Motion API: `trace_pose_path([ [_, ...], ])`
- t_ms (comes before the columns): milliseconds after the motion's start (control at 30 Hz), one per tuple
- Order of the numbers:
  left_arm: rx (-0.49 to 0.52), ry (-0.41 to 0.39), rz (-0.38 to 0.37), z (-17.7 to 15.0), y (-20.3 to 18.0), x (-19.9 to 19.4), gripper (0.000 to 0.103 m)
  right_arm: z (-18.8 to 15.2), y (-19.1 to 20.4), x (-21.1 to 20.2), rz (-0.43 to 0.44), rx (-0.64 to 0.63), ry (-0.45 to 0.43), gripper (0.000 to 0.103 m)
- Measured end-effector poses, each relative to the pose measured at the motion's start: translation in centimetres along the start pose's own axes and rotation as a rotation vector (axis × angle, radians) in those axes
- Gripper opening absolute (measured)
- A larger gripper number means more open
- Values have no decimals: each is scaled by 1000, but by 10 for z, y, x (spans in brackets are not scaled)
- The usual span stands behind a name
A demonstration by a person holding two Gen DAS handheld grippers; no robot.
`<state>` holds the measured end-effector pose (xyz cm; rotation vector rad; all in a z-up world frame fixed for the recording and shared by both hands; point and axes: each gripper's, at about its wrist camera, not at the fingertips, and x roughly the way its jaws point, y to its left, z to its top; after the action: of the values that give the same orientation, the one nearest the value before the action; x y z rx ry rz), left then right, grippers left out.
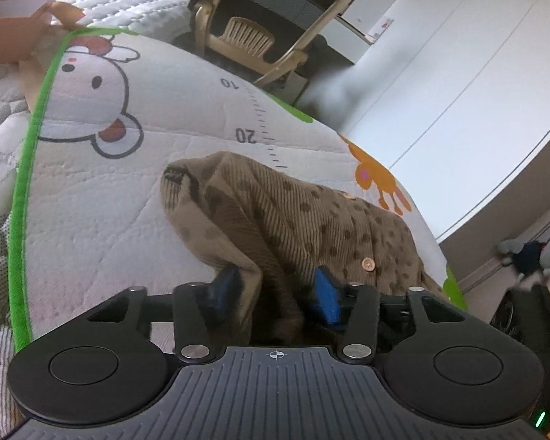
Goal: Fold clothes
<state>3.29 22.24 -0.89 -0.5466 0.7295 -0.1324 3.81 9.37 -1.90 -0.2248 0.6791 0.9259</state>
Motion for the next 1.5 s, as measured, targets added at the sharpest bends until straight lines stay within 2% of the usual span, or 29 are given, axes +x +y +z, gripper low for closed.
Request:
trace_pose_path([
  [33, -10, -8, 6, 1, 2, -2, 61, 0, -3, -1, 9, 17, 0, 60],
  [67, -22, -17, 14, 3, 5, -4, 72, -1, -5, -2, 11, 21, -2, 60],
  [100, -38, -27, 36, 5, 9, -6, 89, -2, -6, -4, 14, 25, -3, 60],
  [133, -55, -40, 72, 6, 13, -8, 95, -3, -7, -5, 16, 28, -5, 60],
  [167, -73, -50, 105, 8, 17, -9, 95, -3, -8, -6, 18, 32, -6, 60],
  [233, -117, -41, 123, 12, 29, -9, 95, -4, -8, -8, 20, 32, -10, 60],
  [400, -201, 47, 48, 15, 45, 6, 96, -8, -4, -8, 4, -7, -18, 60],
  [500, -189, 106, 30, 14, 39, 25, 96, -12, 7, -9, -27, -68, -27, 60],
  [533, -171, 103, 33, 15, 35, 30, 96, -13, 7, -9, -26, -69, -31, 59],
  [567, -148, 90, 40, 16, 30, 35, 95, -12, 5, -10, -20, -58, -36, 58],
  [633, -147, 105, 19, 20, 25, 45, 45, -11, -2, -15, -6, -30, -57, 51],
  [667, -162, 119, 14, 22, 22, 49, 28, -10, -6, -19, 2, -14, -71, 47],
  [733, -114, 113, 15, 28, 6, 48, 26, -9, -14, -28, 16, 19, -102, 43],
  [800, -27, 93, 1, 35, -25, 39, 25, -10, -23, -49, 8, 41, -172, 40],
  [967, 177, 62, -103, 52, -130, 34, 25, -21, -77, -124, -60, 178, -372, 38],
  [1033, 263, 77, -160, 53, -175, 51, 25, -38, -108, -139, -122, 270, -364, 38],
  [1067, 296, 100, -181, 50, -194, 65, 30, -46, -123, -146, -153, 316, -360, 38],
  [1100, 325, 131, -199, 47, -212, 81, 44, -55, -139, -153, -184, 361, -355, 38],
  [1133, 337, 147, -214, 44, -222, 90, 49, -63, -154, -161, -215, 407, -350, 38],
  [1233, 353, 180, -252, 39, -242, 106, 56, -91, -195, -163, -301, 539, -286, 41],
  [1267, 359, 192, -265, 38, -249, 111, 68, -99, -205, -164, -319, 563, -272, 42],
  [1300, 369, 158, -250, 40, -247, 106, 83, -106, -214, -165, -336, 585, -260, 44],
  [1333, 382, 105, -222, 45, -242, 96, 87, -111, -219, -169, -349, 589, -260, 46],
  [1433, 422, -7, -62, 53, -218, 80, 93, -115, -225, -190, -390, 568, -301, 50],
  [1500, 397, -6, 32, 51, -197, 83, 93, -108, -222, -210, -401, 530, -371, 50],
])
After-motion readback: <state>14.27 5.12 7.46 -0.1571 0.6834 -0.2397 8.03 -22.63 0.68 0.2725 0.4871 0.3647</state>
